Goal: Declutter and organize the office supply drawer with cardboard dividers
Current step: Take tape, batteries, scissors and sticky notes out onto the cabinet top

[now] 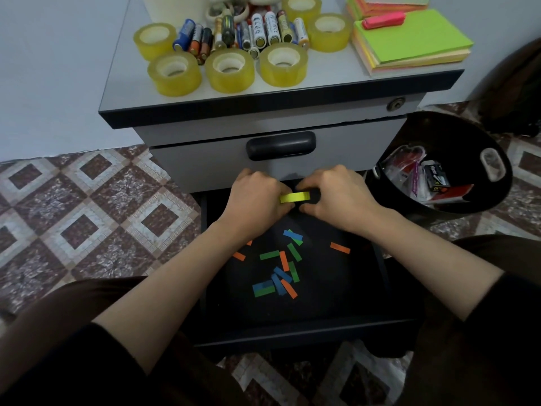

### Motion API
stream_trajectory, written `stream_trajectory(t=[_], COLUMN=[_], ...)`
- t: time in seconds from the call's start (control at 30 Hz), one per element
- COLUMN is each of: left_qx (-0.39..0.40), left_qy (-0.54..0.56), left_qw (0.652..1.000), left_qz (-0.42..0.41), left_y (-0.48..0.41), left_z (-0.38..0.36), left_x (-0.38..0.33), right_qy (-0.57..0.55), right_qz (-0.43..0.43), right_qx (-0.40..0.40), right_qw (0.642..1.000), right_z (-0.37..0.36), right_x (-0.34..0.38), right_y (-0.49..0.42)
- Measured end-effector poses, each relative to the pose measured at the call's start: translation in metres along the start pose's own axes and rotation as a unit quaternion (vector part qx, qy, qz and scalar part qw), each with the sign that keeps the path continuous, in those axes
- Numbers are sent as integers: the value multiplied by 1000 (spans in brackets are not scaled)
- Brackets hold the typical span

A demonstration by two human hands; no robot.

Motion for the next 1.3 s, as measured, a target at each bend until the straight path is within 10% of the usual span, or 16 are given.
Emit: stream_trajectory(t=[1.3], left_qx=[6], left_qy=[17], left_qw=[1000], left_qz=[-10], left_y=[18], left_z=[22], left_x=[-8], right_qy=[29], right_qz=[5], right_qx=[5], right_qw=[1000], right_z=[16], right_x=[8], right_y=[16])
Point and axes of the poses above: each hand's wrist, its own y-axis away from the middle knuckle, its own z-axis out of the back of the hand, x = y × z, the point moved 1 cm from there along -y, towards the middle knuckle, and after that the axes turned 8 degrees about -y, right-handed, at the moved point
